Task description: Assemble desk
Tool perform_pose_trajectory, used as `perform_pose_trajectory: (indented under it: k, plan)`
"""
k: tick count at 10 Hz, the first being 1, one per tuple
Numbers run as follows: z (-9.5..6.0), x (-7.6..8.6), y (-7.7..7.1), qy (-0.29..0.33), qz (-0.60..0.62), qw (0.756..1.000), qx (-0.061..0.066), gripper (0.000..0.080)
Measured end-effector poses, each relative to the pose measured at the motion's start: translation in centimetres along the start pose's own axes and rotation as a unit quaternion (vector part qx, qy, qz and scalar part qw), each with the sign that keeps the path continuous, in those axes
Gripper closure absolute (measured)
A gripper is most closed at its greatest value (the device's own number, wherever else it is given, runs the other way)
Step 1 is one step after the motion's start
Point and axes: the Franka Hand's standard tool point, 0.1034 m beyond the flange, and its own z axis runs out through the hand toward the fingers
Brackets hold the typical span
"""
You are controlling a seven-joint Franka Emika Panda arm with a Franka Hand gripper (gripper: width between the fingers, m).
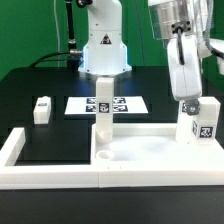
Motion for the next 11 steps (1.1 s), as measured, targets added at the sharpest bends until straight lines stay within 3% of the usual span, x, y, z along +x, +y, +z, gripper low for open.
perform_pose_trajectory:
  k: [1,2,3,4,7,10,11]
  plan:
    - [-0.2,-0.3,-0.1,0.006,-0.061,0.998,-0.003,0.0442]
    - [-0.5,-0.8,-0.4,0.014,-0.144,0.989,-0.002,0.0247]
    - [-0.5,-1.6,-0.4,0.021,-0.217,0.976,-0.004,0.0171]
    - [-0.5,-2.1,-0.2,0.021,-0.22,0.975,-0.004,0.0171]
    - [-0.5,-1.6,-0.3,0.029,-0.338,0.941,-0.009,0.0151]
    - [-0.3,-1.3,-0.1,0.058,-0.57,0.819,-0.037,0.015]
    - [-0.3,-1.1,-0.1,0.067,-0.607,0.791,-0.045,0.015]
